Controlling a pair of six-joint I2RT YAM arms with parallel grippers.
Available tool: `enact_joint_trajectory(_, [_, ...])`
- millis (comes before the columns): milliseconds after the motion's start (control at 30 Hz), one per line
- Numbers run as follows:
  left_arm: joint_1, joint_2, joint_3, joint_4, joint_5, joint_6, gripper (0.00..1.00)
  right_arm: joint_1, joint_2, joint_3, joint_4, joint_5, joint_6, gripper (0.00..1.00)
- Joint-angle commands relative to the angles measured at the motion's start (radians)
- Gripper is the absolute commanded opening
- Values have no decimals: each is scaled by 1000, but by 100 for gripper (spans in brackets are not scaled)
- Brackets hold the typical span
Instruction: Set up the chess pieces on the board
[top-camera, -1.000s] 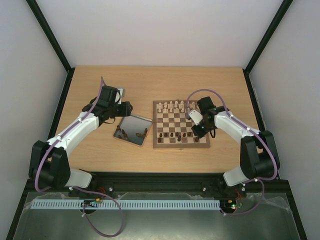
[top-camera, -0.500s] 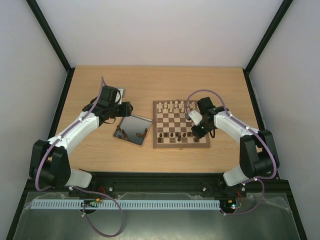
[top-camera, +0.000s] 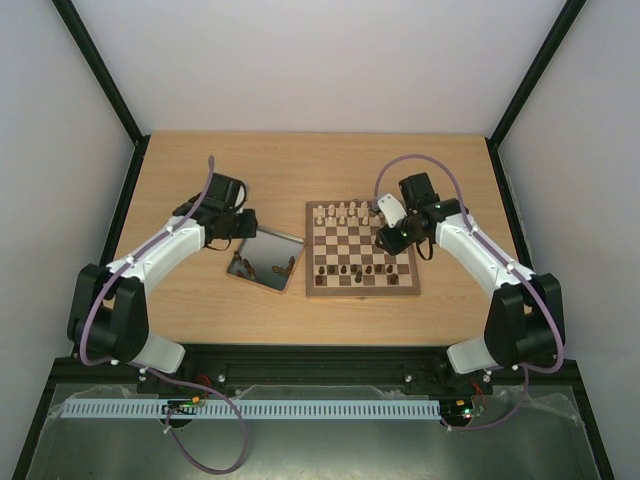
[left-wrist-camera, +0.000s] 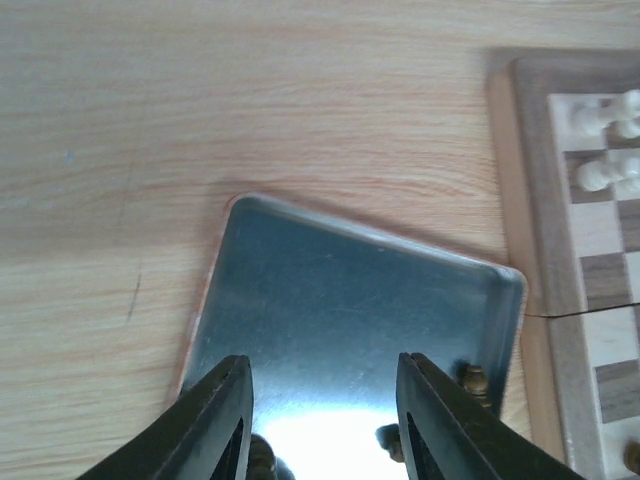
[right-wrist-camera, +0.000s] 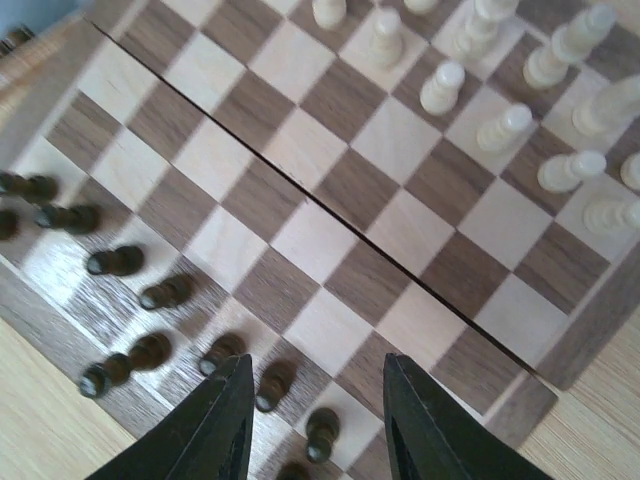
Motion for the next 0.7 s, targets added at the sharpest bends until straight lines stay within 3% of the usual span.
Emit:
enact_joint_trajectory(0, [2,30,33,-127,-76,-20,37,-4,-54,-21,79,-137,85,38])
enact_joint_trajectory(233, [-18,35,9,-236,-135,-30,36,-3,-89,-165,177,-199,74,39])
enact_joint_trajectory(433, [-49,70,-1,-243,-133,-44,35,-4,-88,-173,177,-217,60,40])
enact_joint_trajectory(667, [-73,138,19,-258,-130,-46,26,-3,-101,-184,179,-214,50,41])
